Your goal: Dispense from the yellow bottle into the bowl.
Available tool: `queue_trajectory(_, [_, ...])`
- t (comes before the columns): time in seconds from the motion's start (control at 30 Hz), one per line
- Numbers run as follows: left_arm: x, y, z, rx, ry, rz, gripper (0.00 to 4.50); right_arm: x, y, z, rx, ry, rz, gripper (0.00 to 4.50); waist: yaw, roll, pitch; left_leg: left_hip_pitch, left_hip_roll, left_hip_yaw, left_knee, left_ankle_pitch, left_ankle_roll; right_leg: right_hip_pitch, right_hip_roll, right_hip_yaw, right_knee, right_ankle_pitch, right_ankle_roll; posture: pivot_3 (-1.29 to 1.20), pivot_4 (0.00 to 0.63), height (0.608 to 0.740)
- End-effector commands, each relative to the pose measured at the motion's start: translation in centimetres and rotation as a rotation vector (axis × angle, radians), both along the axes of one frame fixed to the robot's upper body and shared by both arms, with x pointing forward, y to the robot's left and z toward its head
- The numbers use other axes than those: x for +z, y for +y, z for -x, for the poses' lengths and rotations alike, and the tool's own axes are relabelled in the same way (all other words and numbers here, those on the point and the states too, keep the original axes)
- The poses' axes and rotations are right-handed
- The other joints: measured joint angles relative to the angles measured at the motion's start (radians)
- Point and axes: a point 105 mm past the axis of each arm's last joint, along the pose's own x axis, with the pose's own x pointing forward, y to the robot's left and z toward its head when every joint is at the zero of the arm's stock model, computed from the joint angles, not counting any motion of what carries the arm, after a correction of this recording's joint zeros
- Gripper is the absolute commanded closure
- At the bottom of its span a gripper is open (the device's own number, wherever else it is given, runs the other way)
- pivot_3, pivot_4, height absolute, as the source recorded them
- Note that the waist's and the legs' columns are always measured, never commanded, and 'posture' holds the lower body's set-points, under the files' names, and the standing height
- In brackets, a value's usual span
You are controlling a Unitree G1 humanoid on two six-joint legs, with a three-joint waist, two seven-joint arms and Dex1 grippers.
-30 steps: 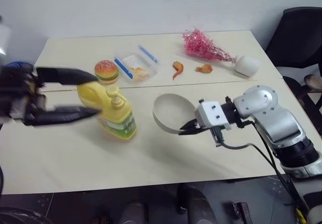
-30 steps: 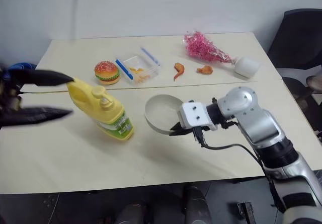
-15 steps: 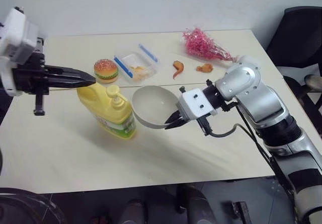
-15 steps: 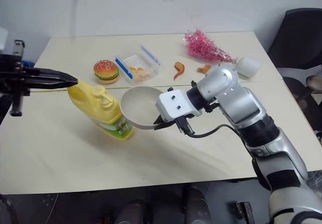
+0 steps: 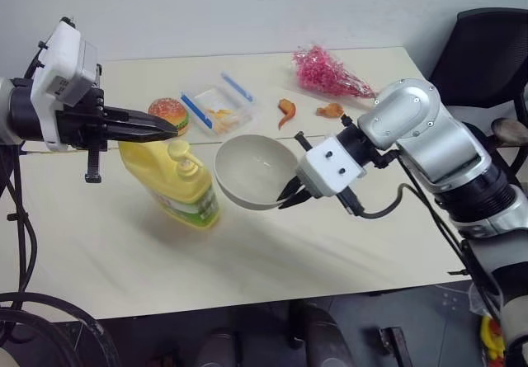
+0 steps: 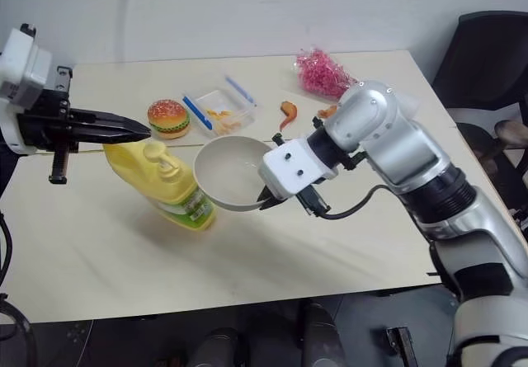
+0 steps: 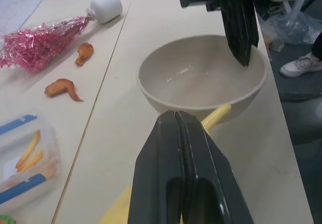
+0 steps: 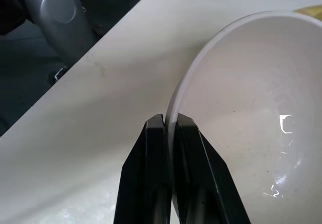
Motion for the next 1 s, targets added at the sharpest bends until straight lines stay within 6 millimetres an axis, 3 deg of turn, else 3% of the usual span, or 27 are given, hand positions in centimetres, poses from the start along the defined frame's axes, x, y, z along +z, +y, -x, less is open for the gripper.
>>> queue_trajectory(0.03, [0.5, 0.1, 0.1, -0.003, -0.039, -0.013, 4.48, 0.7, -0.1, 1.6, 0.129, -0.028, 0.049, 4.50, 0.000, 0.000, 0.000, 0.000, 0.000, 0.000, 0.000, 0.000, 0.000, 0.000, 0.000, 0.000, 0.000, 0.000, 0.000, 0.00, 0.150, 0.740])
queue_trajectory(0.47, [-0.4, -0.7, 0.1, -0.040, -0.034, -0.034, 4.48, 0.6, 1.4, 2.9, 0.236, -0.007, 0.056, 4.50, 0.000, -0.001, 0.000, 0.000, 0.000, 0.000, 0.001, 0.000, 0.000, 0.000, 0.000, 0.000, 0.000, 0.000, 0.000, 0.00, 0.150, 0.740])
queue_trajectory(1.0, [-1.9, -0.7, -0.2, -0.046, -0.039, -0.118, 4.48, 0.1, 3.4, 2.4, 0.318, -0.041, 0.073, 4.50, 0.000, -0.001, 0.000, 0.000, 0.000, 0.000, 0.002, 0.000, 0.000, 0.000, -0.001, 0.000, 0.002, 0.000, 0.000, 0.00, 0.150, 0.740])
